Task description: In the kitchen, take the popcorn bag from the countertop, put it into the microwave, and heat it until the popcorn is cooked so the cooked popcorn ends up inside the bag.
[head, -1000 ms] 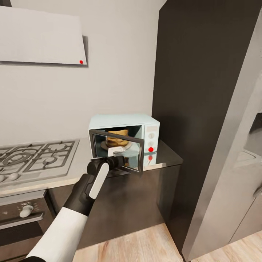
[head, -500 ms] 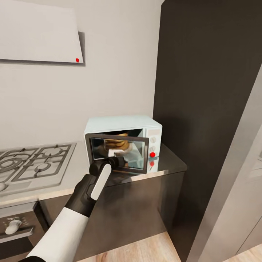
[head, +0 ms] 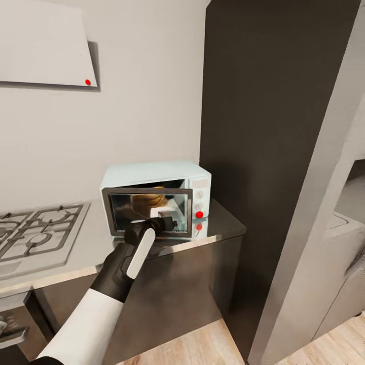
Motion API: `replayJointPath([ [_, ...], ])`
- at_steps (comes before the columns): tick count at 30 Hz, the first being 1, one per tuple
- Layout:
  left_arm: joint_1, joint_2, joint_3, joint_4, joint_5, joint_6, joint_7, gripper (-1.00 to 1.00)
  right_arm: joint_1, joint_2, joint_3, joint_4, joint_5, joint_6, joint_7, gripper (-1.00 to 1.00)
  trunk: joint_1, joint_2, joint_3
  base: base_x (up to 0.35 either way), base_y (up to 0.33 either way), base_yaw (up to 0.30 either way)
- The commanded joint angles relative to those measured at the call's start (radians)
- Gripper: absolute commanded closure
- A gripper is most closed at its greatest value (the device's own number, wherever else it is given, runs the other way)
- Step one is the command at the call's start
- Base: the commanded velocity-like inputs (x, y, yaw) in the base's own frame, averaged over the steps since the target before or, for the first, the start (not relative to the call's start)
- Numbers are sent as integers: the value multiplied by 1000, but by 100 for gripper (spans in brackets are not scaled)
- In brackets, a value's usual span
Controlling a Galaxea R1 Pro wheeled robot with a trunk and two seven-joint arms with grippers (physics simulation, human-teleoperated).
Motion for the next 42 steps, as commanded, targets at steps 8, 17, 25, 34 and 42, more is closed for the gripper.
replayJointPath([
  [8, -1, 0, -1, -2, 10, -3, 12, -100, -1, -2, -3, 3, 13, -7, -2, -100, 0, -1, -1, 49, 0, -27],
  [17, -1, 0, -1, -2, 10, -4, 11, -100, -1, -2, -3, 3, 12, -6, -2, -100, 0, -1, -1, 238, 0, 0],
  [25, -1, 0, -1, -3, 11, -3, 13, -100, -1, -3, -4, 3, 12, -6, -2, -100, 0, -1, -1, 137, 0, 0],
  [34, -1, 0, -2, -5, 18, -1, 13, -100, -1, -3, -3, 3, 12, -7, -2, -100, 0, -1, -1, -180, 0, 0],
  [42, -1, 0, -2, -6, 19, 0, 14, -100, -1, -2, -3, 3, 15, -6, -2, -100, 0, -1, -1, -343, 0, 0],
])
